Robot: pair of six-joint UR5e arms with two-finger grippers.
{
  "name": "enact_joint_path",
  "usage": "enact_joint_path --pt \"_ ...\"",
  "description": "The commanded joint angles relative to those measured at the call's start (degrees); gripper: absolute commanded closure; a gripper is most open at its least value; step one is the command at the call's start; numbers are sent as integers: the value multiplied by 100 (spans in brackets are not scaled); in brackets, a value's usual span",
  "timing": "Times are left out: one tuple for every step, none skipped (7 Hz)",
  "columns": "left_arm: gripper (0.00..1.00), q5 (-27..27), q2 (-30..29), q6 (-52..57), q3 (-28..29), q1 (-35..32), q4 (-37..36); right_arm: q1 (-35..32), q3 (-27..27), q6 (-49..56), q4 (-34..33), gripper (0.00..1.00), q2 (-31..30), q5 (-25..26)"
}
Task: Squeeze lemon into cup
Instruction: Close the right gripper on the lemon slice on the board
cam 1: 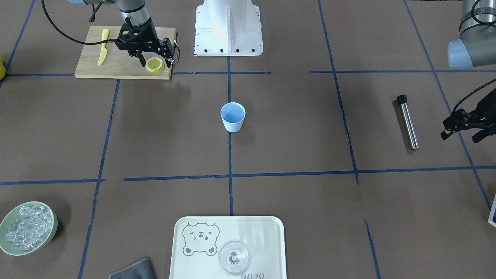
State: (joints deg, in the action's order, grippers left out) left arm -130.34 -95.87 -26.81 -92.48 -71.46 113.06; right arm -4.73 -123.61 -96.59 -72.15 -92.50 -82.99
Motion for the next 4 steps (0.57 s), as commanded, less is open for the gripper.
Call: enact_joint_path --pt "0 0 -1 0 -6 1 6 8 21 0 25 0 -172 2" --pt "0 0 -1 9 2 1 6 68 21 -18 34 0 -163 11" --pt "0 0 7 9 11 1 6 113 21 -35 34 0 -128 11" --pt "0 0 -1 9 2 1 6 165 21 -44 34 0 -119 20"
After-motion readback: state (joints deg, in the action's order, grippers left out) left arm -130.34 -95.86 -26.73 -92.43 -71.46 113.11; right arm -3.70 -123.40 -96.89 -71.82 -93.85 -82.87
